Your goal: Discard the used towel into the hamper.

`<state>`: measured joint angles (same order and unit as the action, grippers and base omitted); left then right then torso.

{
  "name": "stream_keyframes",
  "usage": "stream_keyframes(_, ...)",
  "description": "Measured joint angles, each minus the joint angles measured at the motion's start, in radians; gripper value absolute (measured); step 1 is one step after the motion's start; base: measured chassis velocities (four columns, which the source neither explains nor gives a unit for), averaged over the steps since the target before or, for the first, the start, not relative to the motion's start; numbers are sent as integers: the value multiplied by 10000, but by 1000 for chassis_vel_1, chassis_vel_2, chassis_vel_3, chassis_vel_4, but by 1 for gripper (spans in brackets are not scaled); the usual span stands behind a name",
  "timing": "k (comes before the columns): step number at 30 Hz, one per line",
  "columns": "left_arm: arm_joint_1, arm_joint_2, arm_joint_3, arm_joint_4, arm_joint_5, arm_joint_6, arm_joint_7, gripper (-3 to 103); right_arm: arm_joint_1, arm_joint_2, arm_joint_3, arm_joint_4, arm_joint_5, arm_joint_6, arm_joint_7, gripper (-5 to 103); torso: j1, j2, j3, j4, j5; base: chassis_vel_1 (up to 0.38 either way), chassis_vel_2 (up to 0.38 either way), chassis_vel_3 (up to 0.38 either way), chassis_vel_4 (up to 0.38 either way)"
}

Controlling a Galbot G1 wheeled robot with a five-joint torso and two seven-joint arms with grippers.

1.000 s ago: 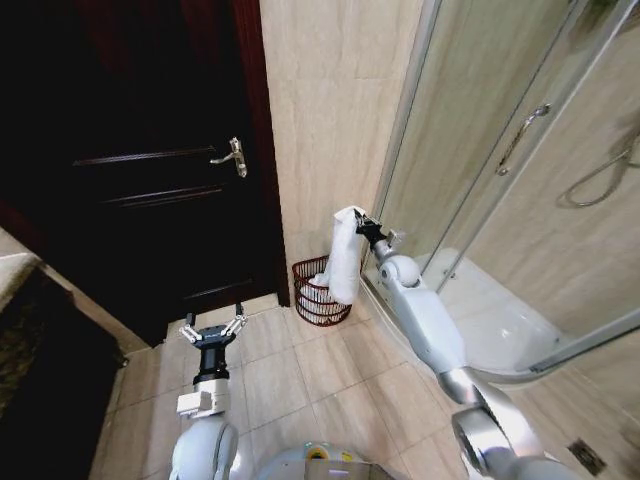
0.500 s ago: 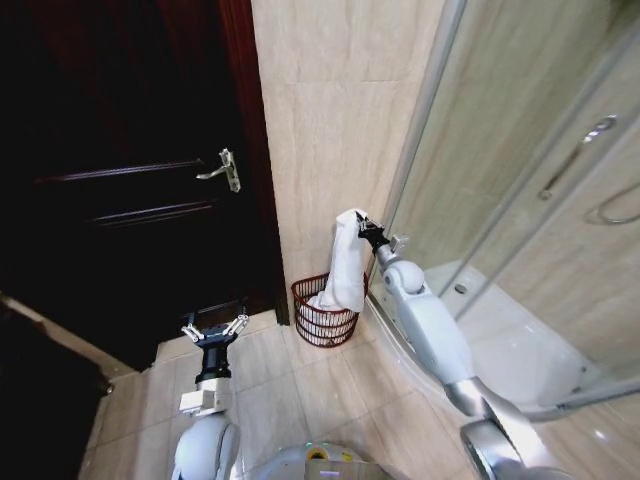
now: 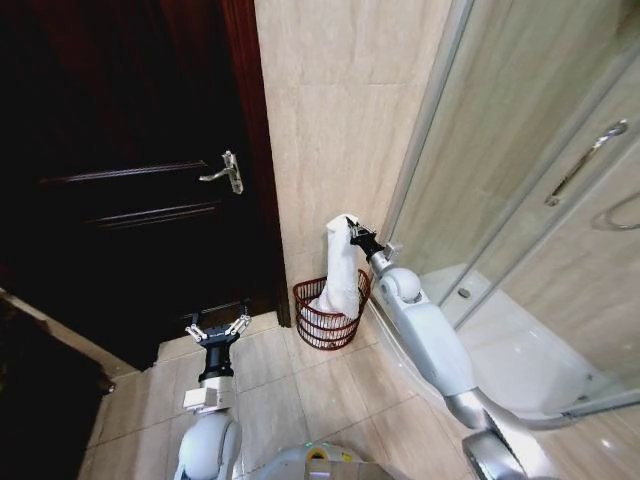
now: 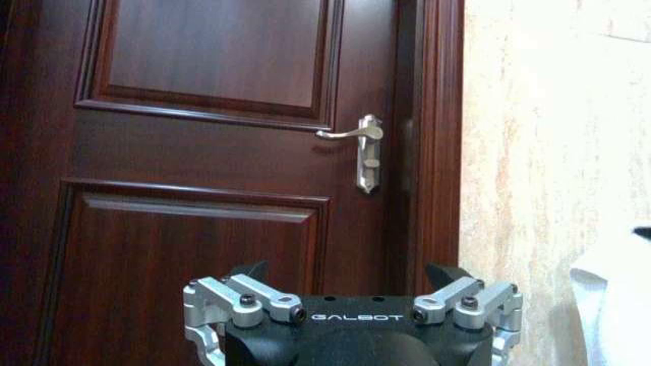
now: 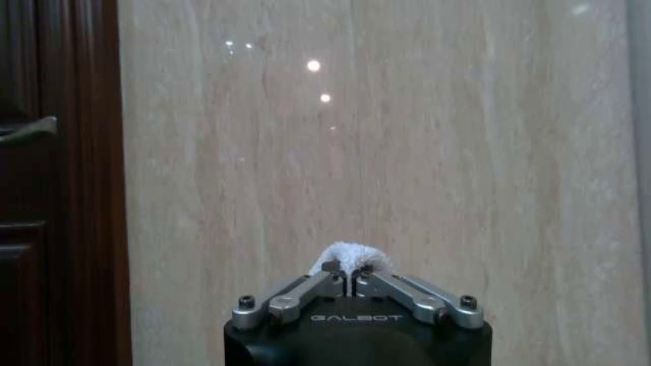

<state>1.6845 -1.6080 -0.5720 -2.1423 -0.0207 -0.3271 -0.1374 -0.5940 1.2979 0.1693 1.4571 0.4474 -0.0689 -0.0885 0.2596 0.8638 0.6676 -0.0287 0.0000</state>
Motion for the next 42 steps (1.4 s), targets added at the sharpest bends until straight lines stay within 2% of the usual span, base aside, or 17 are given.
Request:
stream_keyframes(9, -124, 0, -4, 251, 319, -259, -223, 100, 229, 12, 86, -162, 76, 22, 200, 1, 4, 5, 2, 3, 2, 35, 40, 44, 31)
stream_keyframes(11, -97, 0, 19, 251, 351, -278, -225, 100, 467, 57, 127, -340, 76, 28, 410, 1, 3, 7, 2, -4, -1, 0, 0, 0, 0)
stream_keyframes(16, -52, 0, 51, 234, 437, -390, -243, 100, 1215, 135, 130, -905, 157, 145, 704, 1, 5, 8, 3, -1, -1, 0, 0, 0, 0)
stream_keyframes(27, 110, 0, 23, 31, 481, -377, -237, 100, 914, 319, 80, -950, 87, 125, 652, 1, -7, -12, -10, 2, 0, 0, 0, 0, 0)
stream_keyframes(42, 152, 0, 42, -69, 592, -374, -236, 100, 773, 253, 157, -1174, 16, 209, 565, 1, -312, -687, -374, 2, 0, 0, 0, 0, 0)
